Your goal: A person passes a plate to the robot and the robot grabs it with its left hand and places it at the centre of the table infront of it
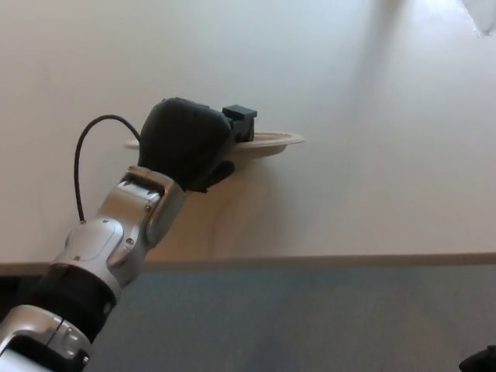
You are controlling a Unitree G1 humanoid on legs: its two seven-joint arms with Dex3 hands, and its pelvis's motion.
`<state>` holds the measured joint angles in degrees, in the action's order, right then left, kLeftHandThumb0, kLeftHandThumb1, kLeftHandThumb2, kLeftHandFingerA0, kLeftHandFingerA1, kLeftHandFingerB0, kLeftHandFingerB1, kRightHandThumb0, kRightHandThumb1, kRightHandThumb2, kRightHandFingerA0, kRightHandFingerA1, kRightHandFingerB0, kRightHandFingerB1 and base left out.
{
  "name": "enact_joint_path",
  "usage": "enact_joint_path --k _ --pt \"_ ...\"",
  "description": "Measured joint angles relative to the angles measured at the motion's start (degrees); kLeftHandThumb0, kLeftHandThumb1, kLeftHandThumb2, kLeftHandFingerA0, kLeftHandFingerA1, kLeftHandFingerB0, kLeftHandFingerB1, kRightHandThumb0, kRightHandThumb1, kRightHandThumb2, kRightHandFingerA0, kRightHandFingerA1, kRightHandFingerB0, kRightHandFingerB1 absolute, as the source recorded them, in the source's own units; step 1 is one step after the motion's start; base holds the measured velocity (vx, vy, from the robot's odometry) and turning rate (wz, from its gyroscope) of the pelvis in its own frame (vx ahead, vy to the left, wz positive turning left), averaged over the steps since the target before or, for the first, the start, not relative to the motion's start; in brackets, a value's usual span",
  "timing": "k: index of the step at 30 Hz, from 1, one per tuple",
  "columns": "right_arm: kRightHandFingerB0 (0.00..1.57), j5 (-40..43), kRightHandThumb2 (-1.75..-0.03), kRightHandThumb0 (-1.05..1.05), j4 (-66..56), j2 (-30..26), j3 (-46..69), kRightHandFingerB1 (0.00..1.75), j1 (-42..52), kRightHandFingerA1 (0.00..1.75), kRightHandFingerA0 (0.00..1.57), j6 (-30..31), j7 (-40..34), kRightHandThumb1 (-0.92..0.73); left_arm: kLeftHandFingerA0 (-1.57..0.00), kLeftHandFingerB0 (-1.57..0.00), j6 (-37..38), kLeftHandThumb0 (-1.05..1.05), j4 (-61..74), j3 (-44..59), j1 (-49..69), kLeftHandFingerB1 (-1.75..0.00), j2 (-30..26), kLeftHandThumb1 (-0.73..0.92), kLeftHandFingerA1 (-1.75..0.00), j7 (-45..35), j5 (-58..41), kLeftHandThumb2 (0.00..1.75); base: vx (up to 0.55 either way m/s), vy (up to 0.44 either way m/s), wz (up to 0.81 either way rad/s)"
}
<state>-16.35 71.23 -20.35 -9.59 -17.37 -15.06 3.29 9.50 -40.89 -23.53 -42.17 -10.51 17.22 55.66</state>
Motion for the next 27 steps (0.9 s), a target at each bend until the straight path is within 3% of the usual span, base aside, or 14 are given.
enact_joint_path --k 1,2,5,6,10,11,14,15,16,17,18,19,22,27 --pt "0.52 0.0 -0.60 -0.57 0.0 0.0 0.0 0.54 0.0 0.74 0.73 0.0 0.0 -0.69 -0.73 -0.67 -0.1 -0.20 -1.1 0.0 -0.3 -1.21 0.0 0.80 -1.65 -0.1 -0.3 0.64 0.00 0.000 0.00" --pt "0.51 -0.1 -0.60 -0.57 0.0 0.0 -0.2 0.53 0.0 0.73 0.72 0.0 0.0 -0.69 -0.71 -0.51 -0.2 -0.20 -3.5 0.0 -0.9 -1.49 0.1 0.80 -1.68 -0.1 -0.8 0.62 0.00 0.000 0.00" --pt "0.51 -0.2 -0.60 -0.57 -0.2 0.0 -0.4 0.54 -0.3 0.75 0.73 0.1 0.0 -0.69 -0.71 -0.55 -0.2 -0.22 -7.8 0.1 -1.8 -1.46 0.1 0.79 -1.67 -0.1 -2.1 0.62 0.00 0.000 0.00" --pt "0.51 -0.2 -0.60 -0.57 -0.2 0.0 -0.4 0.54 -0.4 0.73 0.73 0.1 0.0 -0.69 -0.73 -0.73 -0.1 -0.26 -8.9 0.2 -2.0 -0.93 0.0 0.77 -1.59 -0.1 -2.5 0.66 0.00 0.000 0.00" --pt "0.51 -0.2 -0.60 -0.56 -0.3 0.0 -0.4 0.52 -0.6 0.78 0.79 0.0 0.1 -0.68 -0.76 -0.76 0.1 -0.25 -12.6 0.5 -3.8 -0.84 0.0 0.81 -1.52 -0.2 -4.5 0.68 0.00 0.000 0.00" --pt "0.52 -0.2 -0.61 -0.57 -0.3 0.0 -0.4 0.53 -0.7 0.79 0.81 0.0 0.1 -0.68 -0.81 -0.83 0.1 -0.22 -13.4 0.6 -4.4 -0.65 0.0 0.74 -1.37 -0.5 -5.0 0.62 0.00 0.000 0.00" --pt "0.52 -0.3 -0.61 -0.58 -0.3 0.0 -0.5 0.54 -0.9 0.72 0.75 0.1 0.1 -0.69 -0.81 -0.74 -0.2 -0.20 -15.0 1.0 -5.8 -0.73 0.1 0.63 -1.32 -1.5 -6.3 0.58 0.00 0.000 0.00" --pt "0.53 -0.4 -0.60 -0.57 -0.3 0.0 -0.6 0.54 -1.0 0.70 0.70 0.0 0.1 -0.68 -0.82 -0.59 -0.3 -0.32 -15.5 1.4 -6.2 -0.39 0.1 0.69 -1.09 -2.2 -7.1 0.60 0.00 0.000 0.00" --pt "0.53 -0.4 -0.60 -0.57 -0.3 0.0 -0.6 0.54 -1.0 0.70 0.70 0.1 0.1 -0.68 -0.82 -0.59 -0.3 -0.32 -15.8 1.9 -6.4 -0.39 0.1 0.69 -1.09 -2.9 -7.7 0.60 0.00 0.000 0.00" --pt "0.50 -0.5 -0.61 -0.58 -0.2 0.0 -0.6 0.52 -1.1 0.70 0.72 0.1 0.2 -0.69 -0.53 -0.24 -0.3 -0.59 -15.9 2.5 -6.6 -0.31 0.1 0.59 -0.38 -3.6 -8.4 0.58 0.00 0.000 0.00" --pt "0.50 -0.5 -0.61 -0.58 -0.2 0.0 -0.6 0.52 -1.2 0.70 0.72 0.1 0.2 -0.69 -0.53 -0.24 -0.3 -0.59 -15.9 3.0 -6.8 -0.31 0.1 0.59 -0.38 -4.3 -9.0 0.58 0.00 0.000 0.00" --pt "0.51 -0.5 -0.60 -0.56 -0.2 0.0 -0.6 0.52 -1.3 0.71 0.72 0.1 0.2 -0.69 -0.10 -0.05 -0.3 -0.76 -15.9 3.6 -7.1 -0.31 0.1 0.46 -0.31 -5.1 -9.6 0.81 0.00 0.000 0.00" --pt "0.52 -0.6 -0.60 -0.55 -0.2 0.0 -0.6 0.52 -1.6 0.72 0.76 0.0 0.2 -0.69 0.00 0.00 -0.3 -0.75 -15.7 4.6 -7.4 -0.13 0.1 0.41 -0.04 -8.1 -11.2 0.85 0.00 0.000 0.00" --pt "0.53 -0.8 -0.60 -0.54 -0.2 0.1 -0.7 0.54 -1.6 0.72 0.75 0.0 0.2 -0.68 0.00 0.00 -0.3 -0.73 -15.6 6.8 -7.4 -0.06 0.2 0.41 0.00 -13.1 -14.1 0.83 0.00 0.000 0.00"
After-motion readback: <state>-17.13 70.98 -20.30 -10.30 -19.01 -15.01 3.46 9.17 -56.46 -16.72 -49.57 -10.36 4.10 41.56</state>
